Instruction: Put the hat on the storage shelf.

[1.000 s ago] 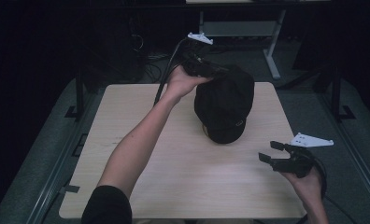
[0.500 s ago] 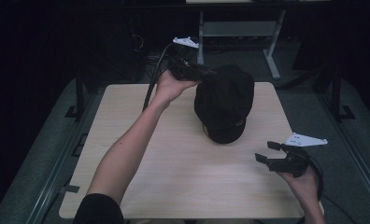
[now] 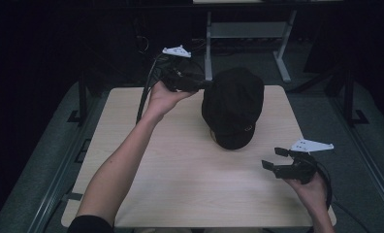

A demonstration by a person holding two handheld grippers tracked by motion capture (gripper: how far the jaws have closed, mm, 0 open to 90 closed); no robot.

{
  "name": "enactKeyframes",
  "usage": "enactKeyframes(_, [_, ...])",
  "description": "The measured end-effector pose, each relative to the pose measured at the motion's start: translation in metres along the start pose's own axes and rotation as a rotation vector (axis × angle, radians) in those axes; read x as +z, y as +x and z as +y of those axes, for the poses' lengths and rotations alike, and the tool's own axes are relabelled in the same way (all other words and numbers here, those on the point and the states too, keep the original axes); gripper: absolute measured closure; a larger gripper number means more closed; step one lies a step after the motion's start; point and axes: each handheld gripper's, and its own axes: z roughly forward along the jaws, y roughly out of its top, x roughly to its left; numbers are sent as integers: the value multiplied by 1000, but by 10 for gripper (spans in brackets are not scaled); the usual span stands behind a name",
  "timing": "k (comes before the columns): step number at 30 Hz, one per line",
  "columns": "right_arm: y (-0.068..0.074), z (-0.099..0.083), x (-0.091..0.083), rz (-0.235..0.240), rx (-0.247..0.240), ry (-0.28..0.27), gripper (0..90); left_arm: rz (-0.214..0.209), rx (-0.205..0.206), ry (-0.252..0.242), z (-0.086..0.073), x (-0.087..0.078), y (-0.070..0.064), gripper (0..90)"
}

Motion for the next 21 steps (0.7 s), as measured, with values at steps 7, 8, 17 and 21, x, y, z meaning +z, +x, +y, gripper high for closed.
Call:
enactKeyframes(7, [1,0,3,-4,-1,11,208,13,-20,-1,-15,-12,4,452])
enactKeyframes(8, [1,0,3,-4,-1,11,208,10,-22,3,-17,-14,5,452])
enactKeyframes(17, [3,1,8,-9,-3,23,209,25,-52,-6,-38,-30,10,434])
enactKeyframes(21, [4,1,10,-9,-8,28,209,33,-52,-9,-43,-35,11,430])
